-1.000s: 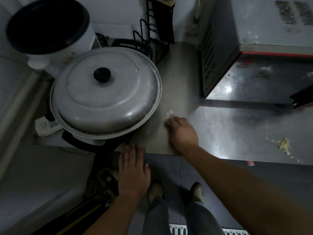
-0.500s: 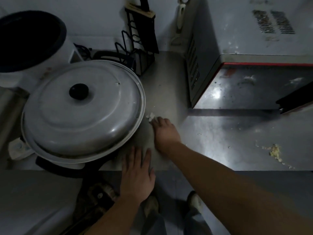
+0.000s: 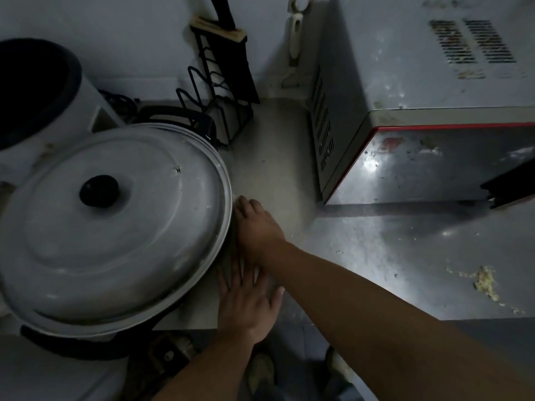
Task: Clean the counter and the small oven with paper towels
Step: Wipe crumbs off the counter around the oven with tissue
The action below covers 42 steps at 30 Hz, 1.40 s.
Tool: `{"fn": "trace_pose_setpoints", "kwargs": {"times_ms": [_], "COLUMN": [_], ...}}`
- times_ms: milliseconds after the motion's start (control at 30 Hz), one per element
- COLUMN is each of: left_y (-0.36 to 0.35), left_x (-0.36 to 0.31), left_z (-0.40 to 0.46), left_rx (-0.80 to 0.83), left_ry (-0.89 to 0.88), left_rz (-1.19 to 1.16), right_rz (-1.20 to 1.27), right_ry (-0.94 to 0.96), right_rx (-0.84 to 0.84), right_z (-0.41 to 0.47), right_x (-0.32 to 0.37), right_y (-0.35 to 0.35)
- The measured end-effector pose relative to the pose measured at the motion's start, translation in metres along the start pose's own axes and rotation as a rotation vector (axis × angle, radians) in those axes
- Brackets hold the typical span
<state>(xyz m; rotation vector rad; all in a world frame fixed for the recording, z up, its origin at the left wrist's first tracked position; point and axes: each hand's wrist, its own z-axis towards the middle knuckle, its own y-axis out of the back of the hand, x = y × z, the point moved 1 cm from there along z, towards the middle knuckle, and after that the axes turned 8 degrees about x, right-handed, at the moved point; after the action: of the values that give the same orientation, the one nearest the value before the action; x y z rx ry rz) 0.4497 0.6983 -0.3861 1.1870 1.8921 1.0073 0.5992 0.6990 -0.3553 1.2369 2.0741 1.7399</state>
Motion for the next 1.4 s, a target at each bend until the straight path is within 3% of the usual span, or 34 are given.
{"fn": "trace_pose_setpoints", "kwargs": {"times_ms": [167, 567, 667, 767, 867, 1033, 1267, 1400], "left_y": [0.003, -0.002, 0.001, 0.004, 0.001, -0.001, 0.001, 0.001], "left_x": [-0.001, 0.004, 0.003, 0.003, 0.002, 0.003, 0.001, 0.001], "left_z": [0.0, 0.005, 0.005, 0.004, 0.003, 0.005, 0.006, 0.005], "left_rx": [-0.057, -0.05, -0.022, -0.023, -0.021, -0.007, -0.033, -0.037], "left_ry": [-0.003, -0.038, -0.037, -0.037, -0.04, -0.029, -0.024, -0.015], "left_rz": [0.027, 0.054, 0.051, 0.047, 0.06, 0.094, 0.067, 0.069], "right_rz": [-0.182, 0.032, 0.131, 0.191, 0.224, 0.118, -0.025, 0.041], "right_ry": [-0.121, -0.61, -0.566, -0.35, -0.218, -0.254, -0.617, -0.66], "right_rx": [0.006, -0.309, -0.487, -0.576, -0.514, -0.289, -0.333, -0.411], "right_z": [0.007, -0.143, -0.144, -0.121, -0.094, -0.086, -0.145, -0.159], "right_x": [-0.021, -0.115, -0.108, -0.07, -0.025, -0.022, -0.1, -0.13], "right_y": [0.002, -0.018, -0.014, -0.006, -0.005, -0.026, -0.012, 0.005]}}
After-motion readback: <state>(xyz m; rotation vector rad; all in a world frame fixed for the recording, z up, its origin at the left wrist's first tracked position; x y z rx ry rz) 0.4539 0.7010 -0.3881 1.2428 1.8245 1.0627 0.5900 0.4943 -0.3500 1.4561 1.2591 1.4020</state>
